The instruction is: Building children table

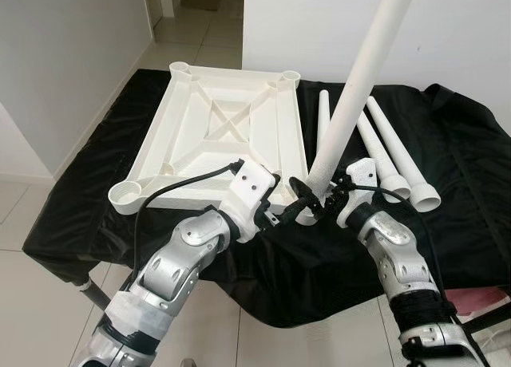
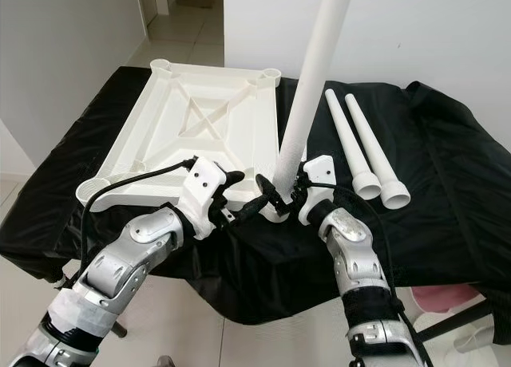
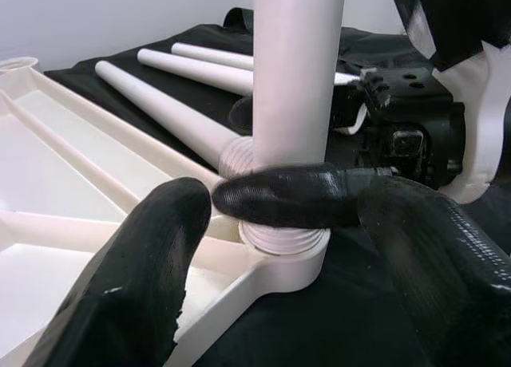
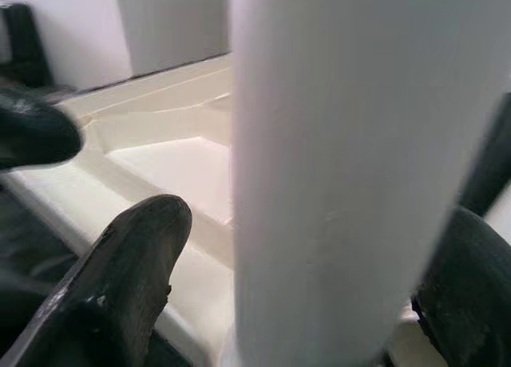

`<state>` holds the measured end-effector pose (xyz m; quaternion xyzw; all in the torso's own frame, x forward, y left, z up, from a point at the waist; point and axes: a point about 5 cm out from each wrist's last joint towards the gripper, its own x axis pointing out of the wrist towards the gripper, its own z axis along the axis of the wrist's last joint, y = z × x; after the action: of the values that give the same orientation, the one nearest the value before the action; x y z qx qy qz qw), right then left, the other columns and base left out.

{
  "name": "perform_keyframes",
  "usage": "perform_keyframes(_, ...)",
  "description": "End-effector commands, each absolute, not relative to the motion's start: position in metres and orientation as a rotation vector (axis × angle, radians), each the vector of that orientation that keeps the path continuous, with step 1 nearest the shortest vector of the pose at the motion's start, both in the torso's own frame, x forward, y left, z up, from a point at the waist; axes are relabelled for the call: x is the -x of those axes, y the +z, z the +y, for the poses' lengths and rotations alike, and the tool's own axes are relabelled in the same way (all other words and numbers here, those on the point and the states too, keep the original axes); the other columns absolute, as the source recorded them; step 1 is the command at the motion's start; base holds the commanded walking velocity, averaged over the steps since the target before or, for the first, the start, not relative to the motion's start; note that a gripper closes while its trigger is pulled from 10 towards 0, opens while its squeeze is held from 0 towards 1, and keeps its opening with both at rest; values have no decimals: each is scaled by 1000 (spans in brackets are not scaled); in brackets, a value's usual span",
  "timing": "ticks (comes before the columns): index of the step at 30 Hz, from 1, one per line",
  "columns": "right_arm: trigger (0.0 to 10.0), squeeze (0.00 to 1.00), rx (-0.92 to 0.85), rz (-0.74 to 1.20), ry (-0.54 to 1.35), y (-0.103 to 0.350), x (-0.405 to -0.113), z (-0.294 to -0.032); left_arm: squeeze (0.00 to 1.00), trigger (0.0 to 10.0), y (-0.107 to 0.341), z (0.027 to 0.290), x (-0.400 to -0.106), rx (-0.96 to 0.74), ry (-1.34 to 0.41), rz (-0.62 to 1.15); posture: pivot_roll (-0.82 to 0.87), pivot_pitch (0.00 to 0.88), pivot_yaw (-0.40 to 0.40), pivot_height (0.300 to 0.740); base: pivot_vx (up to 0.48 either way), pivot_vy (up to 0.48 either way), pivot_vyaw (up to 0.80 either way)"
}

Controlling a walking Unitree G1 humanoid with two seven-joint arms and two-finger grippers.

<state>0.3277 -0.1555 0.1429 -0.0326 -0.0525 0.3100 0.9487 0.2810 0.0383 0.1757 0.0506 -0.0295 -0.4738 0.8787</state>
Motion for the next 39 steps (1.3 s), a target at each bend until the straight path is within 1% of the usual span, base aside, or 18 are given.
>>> perform_keyframes(1, 10000, 0, 79, -86, 657, 137, -328, -156, 0, 10000, 177, 35, -280, -115, -1069, -64, -21, 20, -13, 740, 0, 0, 0)
perform_keyframes(4, 10000, 0, 83, -81, 653, 134, -329, -158, 0, 10000, 177, 35, -280, -114, -1067, -64, -17, 19, -16, 740, 0, 0, 0)
perform_keyframes(5, 4627, 0, 84, -74, 652, 132, -329, -160, 0, 10000, 177, 35, -279, -114, -1065, -64, -17, 19, -16, 740, 0, 0, 0)
perform_keyframes(10, 4627, 0, 86, -66, 656, 129, -329, -162, 0, 10000, 176, 36, -279, -115, -1064, -63, -17, 19, -16, 740, 0, 0, 0)
perform_keyframes(11, 0, 0, 83, -67, 659, 128, -329, -162, 0, 10000, 176, 36, -279, -113, -1062, -63, -13, 21, -17, 740, 0, 0, 0)
perform_keyframes(14, 0, 0, 76, -68, 662, 127, -329, -163, 0, 10000, 177, 37, -280, -111, -1058, -63, -13, 21, -17, 740, 0, 0, 0)
perform_keyframes(15, 1608, 0, 73, -69, 662, 127, -328, -163, 0, 10000, 177, 37, -280, -111, -1057, -64, -13, 23, -19, 740, 0, 0, 0)
perform_keyframes(16, 7412, 0, 66, -68, 665, 128, -328, -162, 0, 10000, 177, 37, -280, -111, -1057, -64, -13, 23, -19, 740, 0, 0, 0)
perform_keyframes(17, 7412, 0, 66, -68, 665, 128, -328, -162, 0, 10000, 177, 37, -280, -111, -1057, -64, -13, 23, -19, 740, 0, 0, 0)
perform_keyframes(18, 10000, 0, 60, -70, 668, 128, -327, -162, 0, 10000, 177, 36, -279, -110, -1058, -64, -14, 26, -20, 740, 0, 0, 0)
perform_keyframes(29, 10000, 0, -4, -70, 562, 126, -322, -156, 0, 10000, 176, 37, -278, -105, -1058, -59, -15, 33, -21, 740, 0, 0, 0)
perform_keyframes(31, 10000, 0, -38, -78, 461, 127, -321, -147, 0, 10000, 176, 36, -279, -104, -1057, -58, -19, 34, -19, 740, 0, 0, 0)
perform_keyframes(32, 10000, 0, -38, -78, 461, 127, -321, -147, 0, 10000, 176, 36, -279, -104, -1057, -58, -19, 34, -19, 740, 0, 0, 0)
perform_keyframes(33, 10000, 0, -54, -81, 402, 127, -321, -144, 0, 10000, 176, 36, -279, -103, -1058, -58, -21, 36, -18, 740, 0, 0, 0)
perform_keyframes(34, 10000, 0, -54, -81, 402, 127, -321, -144, 0, 10000, 176, 36, -279, -103, -1058, -58, -21, 36, -18, 740, 0, 0, 0)
perform_keyframes(36, 10000, 0, -73, -80, 301, 128, -320, -143, 0, 10000, 176, 36, -279, -103, -1061, -58, -21, 36, -19, 740, 0, 0, 0)
perform_keyframes(39, 10000, 0, -81, -80, 247, 128, -319, -143, 0, 10000, 176, 35, -279, -104, -1061, -57, -13, 38, -27, 740, 0, 0, 0)
